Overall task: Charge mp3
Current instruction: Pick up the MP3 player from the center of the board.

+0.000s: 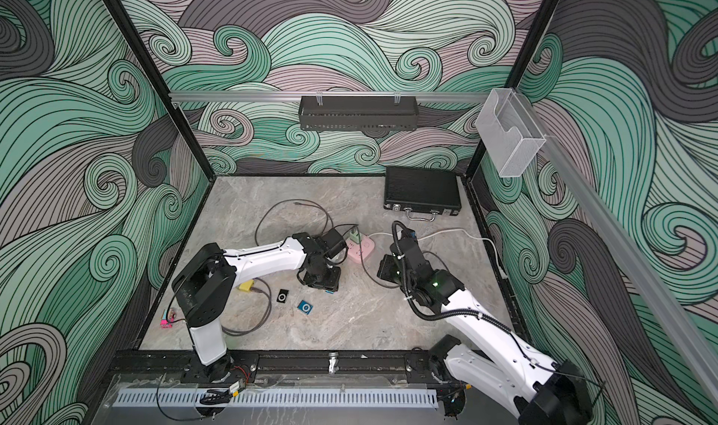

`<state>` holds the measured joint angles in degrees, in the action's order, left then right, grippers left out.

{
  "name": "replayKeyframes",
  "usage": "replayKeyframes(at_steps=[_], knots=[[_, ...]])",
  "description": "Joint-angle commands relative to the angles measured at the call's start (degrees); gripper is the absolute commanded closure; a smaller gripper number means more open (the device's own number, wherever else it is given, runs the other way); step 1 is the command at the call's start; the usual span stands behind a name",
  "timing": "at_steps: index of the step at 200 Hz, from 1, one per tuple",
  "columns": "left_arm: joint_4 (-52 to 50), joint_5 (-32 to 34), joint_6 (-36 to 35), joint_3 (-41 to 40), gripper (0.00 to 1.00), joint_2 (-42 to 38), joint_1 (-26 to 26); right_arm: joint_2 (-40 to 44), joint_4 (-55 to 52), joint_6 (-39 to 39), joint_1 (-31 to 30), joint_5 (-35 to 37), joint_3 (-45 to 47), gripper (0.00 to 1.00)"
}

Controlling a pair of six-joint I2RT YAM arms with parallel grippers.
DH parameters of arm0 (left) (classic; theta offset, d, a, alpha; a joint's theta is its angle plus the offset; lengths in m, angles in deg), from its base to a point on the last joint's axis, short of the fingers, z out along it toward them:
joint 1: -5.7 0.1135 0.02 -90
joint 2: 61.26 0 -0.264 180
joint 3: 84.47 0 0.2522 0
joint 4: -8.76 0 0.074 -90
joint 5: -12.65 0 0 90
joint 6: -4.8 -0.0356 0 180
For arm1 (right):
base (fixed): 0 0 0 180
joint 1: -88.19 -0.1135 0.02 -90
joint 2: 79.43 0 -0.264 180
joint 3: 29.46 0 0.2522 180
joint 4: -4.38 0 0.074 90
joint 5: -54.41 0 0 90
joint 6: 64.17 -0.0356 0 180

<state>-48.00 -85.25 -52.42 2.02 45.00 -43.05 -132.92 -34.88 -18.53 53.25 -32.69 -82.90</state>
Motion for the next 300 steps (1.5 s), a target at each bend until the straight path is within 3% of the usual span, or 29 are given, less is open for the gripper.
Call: replayKeyframes(at_steps=[1,26,92,155,233,300], knots=[[-3.94,1.76,-1.36,2.79,0.51,2.09,-0.88,1.36,1.33,-0.08,0.67,-1.48,0.48,1.00],[-9.77,8.05,0.87,5.78,0.52,4.74,-1.59,2.32,1.05,0.54,1.08,-1.65,0.52,1.00],[-10.05,8.30,0.91,6.88,0.51,7.51,-3.53,3.40,1.22,0.45,1.33,-1.89,1.19,1.00],[-13.25,13.81,1.33,7.65,0.51,8.94,-3.72,3.68,1.09,0.41,1.40,-1.85,1.18,1.00],[-15.42,22.65,2.87,8.85,0.54,10.41,0.61,7.39,-0.18,-0.82,1.51,-1.10,2.39,1.00],[-12.39,18.03,1.67,11.86,0.55,10.95,3.80,10.31,-2.05,-1.00,1.55,-0.68,2.46,1.00]])
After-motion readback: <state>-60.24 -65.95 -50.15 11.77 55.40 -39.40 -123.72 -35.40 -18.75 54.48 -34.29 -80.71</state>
